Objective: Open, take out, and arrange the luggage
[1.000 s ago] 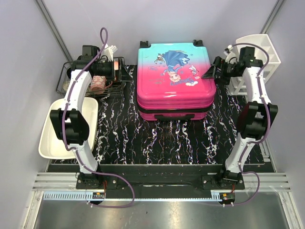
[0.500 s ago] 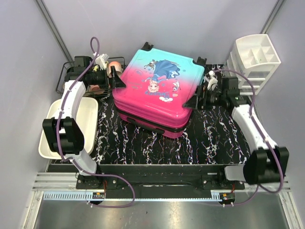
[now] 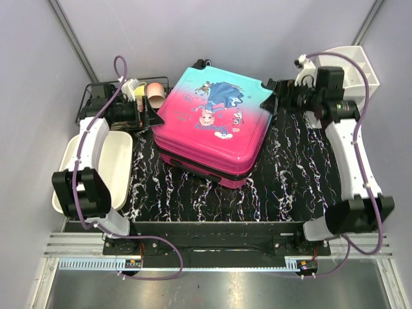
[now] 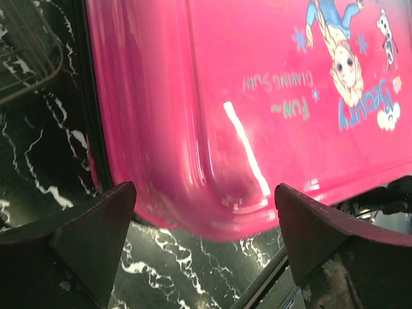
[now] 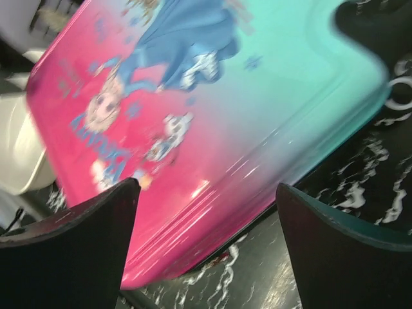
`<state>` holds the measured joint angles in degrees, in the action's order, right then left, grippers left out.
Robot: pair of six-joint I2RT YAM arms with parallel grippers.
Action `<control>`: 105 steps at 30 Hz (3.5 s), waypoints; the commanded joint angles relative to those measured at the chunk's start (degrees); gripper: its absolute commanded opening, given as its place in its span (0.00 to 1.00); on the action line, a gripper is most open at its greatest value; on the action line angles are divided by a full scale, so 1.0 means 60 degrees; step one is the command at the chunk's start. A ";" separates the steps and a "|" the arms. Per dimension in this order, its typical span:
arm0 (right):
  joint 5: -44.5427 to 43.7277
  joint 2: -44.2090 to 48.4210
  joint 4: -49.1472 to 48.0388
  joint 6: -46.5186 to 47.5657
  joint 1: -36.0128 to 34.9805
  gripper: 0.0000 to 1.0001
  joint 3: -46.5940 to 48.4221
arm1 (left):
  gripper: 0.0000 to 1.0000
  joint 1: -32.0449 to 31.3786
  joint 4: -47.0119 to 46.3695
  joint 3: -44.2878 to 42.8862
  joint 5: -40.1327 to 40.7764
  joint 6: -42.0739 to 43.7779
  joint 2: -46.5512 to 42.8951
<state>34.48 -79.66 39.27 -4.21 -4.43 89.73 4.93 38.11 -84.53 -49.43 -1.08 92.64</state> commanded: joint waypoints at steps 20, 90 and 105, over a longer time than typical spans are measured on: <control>0.1973 -0.0246 -0.0157 0.1228 0.2290 0.98 -0.1799 | 0.94 0.0336 0.0665 0.2781 -0.0770 0.3286 -0.2376; 0.2134 -0.0395 0.0849 0.2372 0.2627 0.99 0.0940 | 0.87 -0.1361 -0.0395 -0.0663 -0.0404 0.3864 -0.0857; -0.0004 0.2656 0.3753 0.1947 0.2627 0.99 -0.2298 | 0.77 -1.0002 0.4004 0.0995 0.4890 1.1840 -0.3475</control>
<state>39.22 -65.01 56.60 7.29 11.62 78.06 -45.17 58.43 -76.29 -34.94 61.71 64.01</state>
